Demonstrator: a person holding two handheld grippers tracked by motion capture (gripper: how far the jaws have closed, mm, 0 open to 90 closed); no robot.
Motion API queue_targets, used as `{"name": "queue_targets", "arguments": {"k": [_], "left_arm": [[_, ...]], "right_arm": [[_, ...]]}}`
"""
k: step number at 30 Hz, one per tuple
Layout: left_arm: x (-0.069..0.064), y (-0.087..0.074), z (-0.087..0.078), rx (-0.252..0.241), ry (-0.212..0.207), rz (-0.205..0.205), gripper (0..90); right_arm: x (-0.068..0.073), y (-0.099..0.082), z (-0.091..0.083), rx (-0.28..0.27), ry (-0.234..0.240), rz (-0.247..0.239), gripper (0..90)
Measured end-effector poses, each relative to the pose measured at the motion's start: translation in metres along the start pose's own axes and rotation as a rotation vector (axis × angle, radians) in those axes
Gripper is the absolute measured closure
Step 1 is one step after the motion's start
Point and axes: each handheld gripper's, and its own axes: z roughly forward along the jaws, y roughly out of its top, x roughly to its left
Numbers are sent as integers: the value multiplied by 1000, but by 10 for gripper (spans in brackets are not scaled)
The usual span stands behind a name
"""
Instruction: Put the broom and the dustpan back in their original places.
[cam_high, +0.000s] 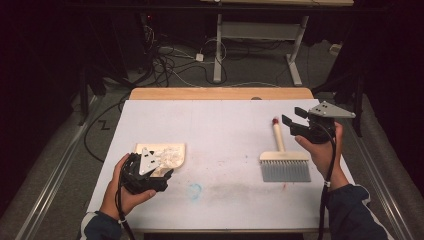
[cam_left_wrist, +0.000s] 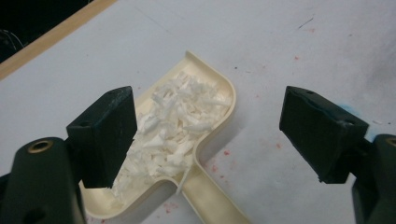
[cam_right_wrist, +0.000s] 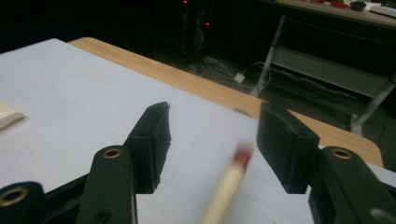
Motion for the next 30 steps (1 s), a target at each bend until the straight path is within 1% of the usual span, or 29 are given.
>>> {"name": "queue_targets", "arguments": {"k": [2, 3, 4, 5, 6, 7, 8, 10, 11, 12, 13, 14, 15, 16, 17, 19, 21, 23, 24, 25, 26, 27, 28, 30], "left_arm": [[0, 0, 0, -2, -3, 4, 179], [-1, 1, 0, -6, 2, 0, 179], [-1, 1, 0, -10, 7, -2, 179], [0, 1, 0, -20, 7, -2, 179], [0, 1, 0, -26, 4, -2, 179], [-1, 1, 0, -35, 14, 0, 179], [-1, 1, 0, -48, 23, 0, 178], [-1, 1, 0, -63, 27, -6, 179], [-1, 1, 0, -70, 31, -9, 179], [-1, 0, 0, -75, 29, -29, 179], [-1, 0, 0, -82, 26, -32, 179], [-1, 0, 1, -99, 29, -20, 179], [-2, 0, 1, -105, 36, -15, 179], [-3, 0, 1, -110, 41, -14, 179], [-4, 0, 1, -121, 37, -16, 181], [-7, 0, 2, -143, 58, -13, 184], [-9, 1, 3, -164, 60, -12, 184], [-11, 1, 2, -183, 73, -9, 184], [-12, 1, 1, -198, 71, -13, 184], [-13, 1, 0, -199, 71, -25, 184], [-14, 0, 0, -208, 70, -27, 184], [-13, 1, 0, -216, 75, -9, 184], [-14, 0, 0, -216, 80, 1, 180], [-16, -1, -1, -219, 81, 5, 177]], "right_arm": [[4, 0, -2, 2, -6, -21, 444], [5, 0, -2, 1, -1, -28, 435], [7, 0, -2, 0, 4, -24, 427], [8, 0, -2, -2, 0, -21, 417], [8, 0, -2, -6, 0, -23, 407], [9, -1, -1, -9, 5, -31, 396], [10, -2, -2, -9, 4, -21, 383], [10, -3, -2, -19, 2, -28, 361], [11, -4, -2, -21, 4, -20, 353], [11, -5, -2, -24, 1, -25, 342], [12, -6, -3, -28, -3, -20, 327], [12, -6, -3, -33, 5, -16, 312], [13, -7, -4, -34, 10, -6, 286], [15, -8, -4, -34, -1, -7, 259], [17, -9, -5, -32, -2, -11, 252], [23, -10, -7, -41, 11, -24, 246], [27, -11, -9, -54, 13, -36, 245], [31, -11, -12, -65, 23, -41, 245], [33, -11, -13, -69, 25, -45, 247], [34, -12, -14, -73, 37, -47, 246], [36, -12, -15, -77, 45, -47, 246], [37, -13, -16, -79, 45, -44, 245], [38, -13, -16, -83, 42, -55, 245], [41, -15, -17, -82, 42, -57, 245]]}}
